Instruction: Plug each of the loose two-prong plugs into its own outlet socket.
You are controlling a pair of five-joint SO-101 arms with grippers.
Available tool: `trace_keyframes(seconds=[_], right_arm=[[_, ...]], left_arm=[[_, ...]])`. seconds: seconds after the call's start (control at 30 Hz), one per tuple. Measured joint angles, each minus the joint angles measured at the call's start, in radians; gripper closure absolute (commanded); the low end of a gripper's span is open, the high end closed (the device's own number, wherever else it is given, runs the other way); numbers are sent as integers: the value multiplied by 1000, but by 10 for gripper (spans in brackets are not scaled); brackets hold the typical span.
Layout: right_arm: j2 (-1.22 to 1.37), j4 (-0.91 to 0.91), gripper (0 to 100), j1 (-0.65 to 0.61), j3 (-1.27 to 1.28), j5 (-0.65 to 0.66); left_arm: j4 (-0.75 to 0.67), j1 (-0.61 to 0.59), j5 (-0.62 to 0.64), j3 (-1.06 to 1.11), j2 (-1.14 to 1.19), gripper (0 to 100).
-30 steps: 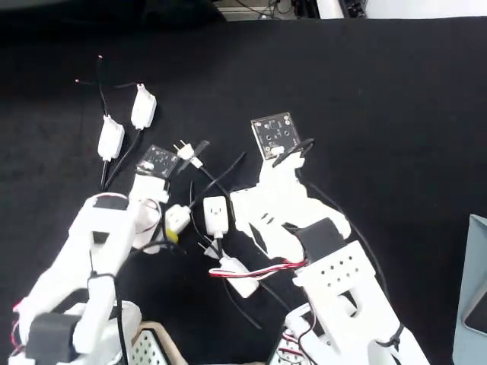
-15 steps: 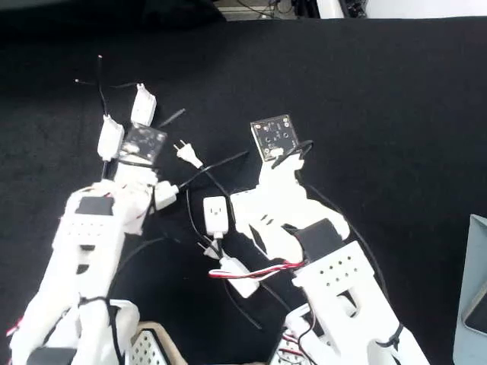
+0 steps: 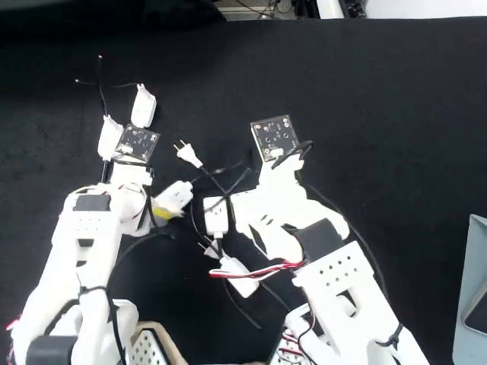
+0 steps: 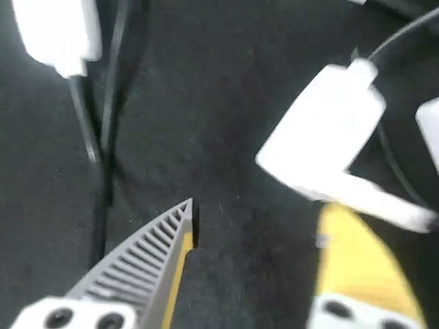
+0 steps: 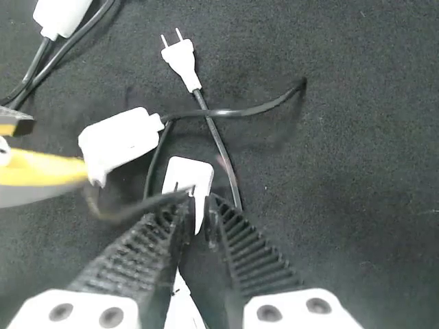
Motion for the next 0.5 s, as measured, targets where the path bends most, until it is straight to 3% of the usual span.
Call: trace_keyframes(seconds=[0.27, 0.5], right_arm=[[0, 0, 962, 0, 9, 0], [0, -8, 962, 0, 12, 0]], left_arm=[[-149, 3, -2, 0, 195, 659], [-157, 3, -46, -40, 232, 665]])
